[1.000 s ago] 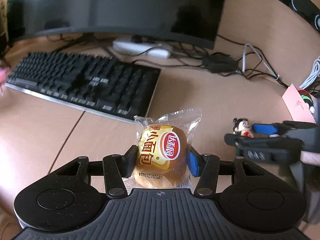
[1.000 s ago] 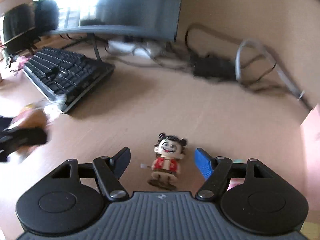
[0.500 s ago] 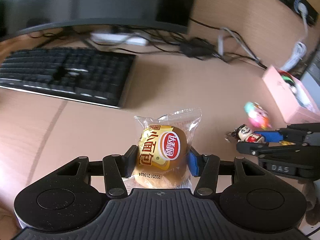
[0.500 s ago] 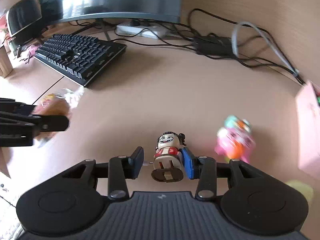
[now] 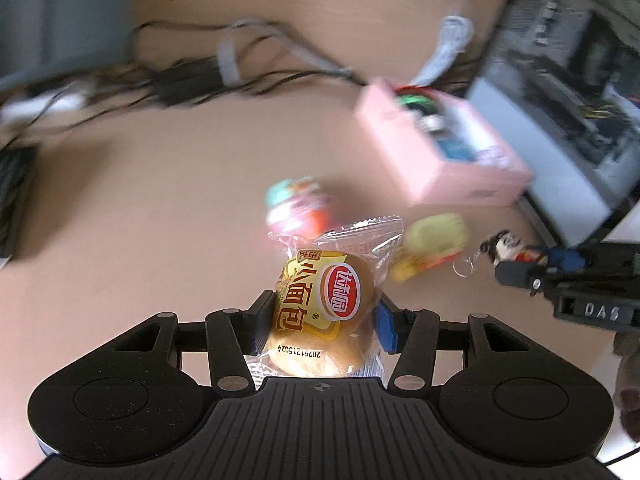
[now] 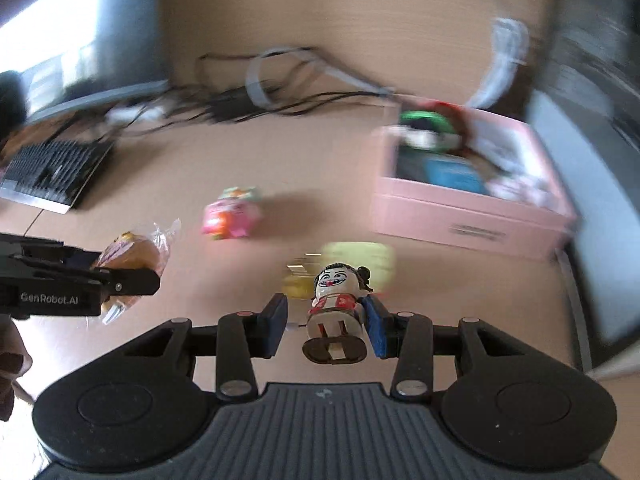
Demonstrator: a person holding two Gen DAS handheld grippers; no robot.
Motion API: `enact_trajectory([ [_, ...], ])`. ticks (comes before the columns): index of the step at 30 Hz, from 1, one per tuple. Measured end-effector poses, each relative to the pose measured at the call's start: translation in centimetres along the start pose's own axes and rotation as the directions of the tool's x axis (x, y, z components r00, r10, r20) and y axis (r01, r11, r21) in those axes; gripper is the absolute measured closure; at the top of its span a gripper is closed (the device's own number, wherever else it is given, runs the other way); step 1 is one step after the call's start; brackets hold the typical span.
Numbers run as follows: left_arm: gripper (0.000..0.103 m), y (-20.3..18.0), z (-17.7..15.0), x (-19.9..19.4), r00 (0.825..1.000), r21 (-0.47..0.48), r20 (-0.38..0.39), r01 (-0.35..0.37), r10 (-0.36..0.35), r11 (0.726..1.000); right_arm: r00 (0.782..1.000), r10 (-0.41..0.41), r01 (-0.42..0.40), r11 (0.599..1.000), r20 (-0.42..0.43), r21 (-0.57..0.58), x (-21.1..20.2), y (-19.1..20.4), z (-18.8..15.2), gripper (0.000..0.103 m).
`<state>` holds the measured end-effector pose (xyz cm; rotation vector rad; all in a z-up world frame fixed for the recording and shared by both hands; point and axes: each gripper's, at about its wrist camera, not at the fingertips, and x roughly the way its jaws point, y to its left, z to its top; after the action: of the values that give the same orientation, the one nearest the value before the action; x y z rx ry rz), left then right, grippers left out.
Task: Organize objects
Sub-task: 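Grasp the small doll figure with the right gripper while the left gripper carries the bun to the box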
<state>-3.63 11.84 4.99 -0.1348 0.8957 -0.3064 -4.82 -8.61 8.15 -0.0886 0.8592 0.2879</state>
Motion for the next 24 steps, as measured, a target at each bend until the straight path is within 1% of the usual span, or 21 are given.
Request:
enact_trajectory([
  [2,0.047,-2.6,2.7,0.3,0.999,0.045,0.031,0.033,-0.034,0.998,1.0,-0.02,0.019,0.999,0.018,0.051,-1.5,-2.5,-0.1,0.062],
  [3,0.047,-4.0,4.3,0.3,0.997,0.074,0.069,0.039,-0.044,0.997,0.999,-0.037,0.034,0.997,0.034,0.065,-2.3,-3.6,-0.1,0.062],
  [5,0.047,-6.6,7.3,0.3,0.988,0.119,0.137,0.05,-0.067,0.992,0.996,-0.058,0.052,0.994,0.067,0.091,-3.9,-5.7,-0.1,0.062],
  [7,0.047,-8.7,10.0,1.1,0.982,0.151,0.177,0.043,-0.07,0.988,0.993,-0.067,0.056,0.993,0.102,0.108,-5.2,-7.4,0.3,0.062],
  [9,0.047,-10.6,12.5,2.9,0.979,0.161,0.193,0.03,-0.061,0.987,0.987,-0.075,0.059,0.992,0.143,0.11,-6.3,-8.8,0.7,0.062],
  [10,0.047,-11.4,13.6,4.5,0.981,0.155,0.181,0.036,-0.065,0.987,0.984,-0.076,0.058,0.992,0.16,0.111,-6.5,-9.2,1.0,0.062],
  [12,0.046,-12.2,14.5,7.4,0.984,0.157,0.155,0.059,-0.084,0.986,0.978,-0.074,0.051,0.991,0.193,0.121,-7.1,-10.2,1.3,0.062],
  [13,0.046,-12.5,14.6,9.1,0.986,0.159,0.151,0.052,-0.076,0.986,0.977,-0.07,0.044,0.991,0.203,0.13,-7.1,-10.6,1.5,0.062],
  [15,0.046,-13.0,14.5,12.1,0.988,0.169,0.151,0.006,-0.032,0.986,0.976,-0.061,0.03,0.989,0.209,0.147,-6.6,-11.5,1.7,0.062],
  [16,0.042,-13.0,14.3,13.1,0.988,0.165,0.151,0.001,-0.026,0.986,0.976,-0.054,0.021,0.988,0.209,0.154,-6.3,-12.1,1.6,0.062],
  [17,0.042,-13.1,14.2,13.7,0.987,0.145,0.155,0.011,-0.033,0.989,0.977,-0.049,0.015,0.987,0.208,0.159,-5.8,-12.4,1.5,0.062],
  [18,0.045,-13.2,14.2,14.0,0.985,0.123,0.166,0.031,-0.052,0.992,0.978,-0.049,0.015,0.987,0.203,0.162,-5.4,-12.8,1.4,0.062],
  [20,0.044,-13.3,14.4,13.8,0.971,0.094,0.225,0.061,-0.081,0.994,0.979,-0.039,0.007,0.987,0.198,0.159,-4.5,-13.2,1.0,0.062],
  [22,0.044,-12.7,15.1,13.3,0.963,0.027,0.259,0.065,-0.07,0.998,0.985,-0.042,0.012,0.986,0.17,0.169,-3.3,-13.5,0.9,0.062],
  [24,0.044,-11.5,15.7,12.3,0.957,-0.036,0.283,0.074,-0.061,0.997,0.989,-0.023,-0.004,0.984,0.148,0.178,-2.4,-13.8,1.0,0.062],
])
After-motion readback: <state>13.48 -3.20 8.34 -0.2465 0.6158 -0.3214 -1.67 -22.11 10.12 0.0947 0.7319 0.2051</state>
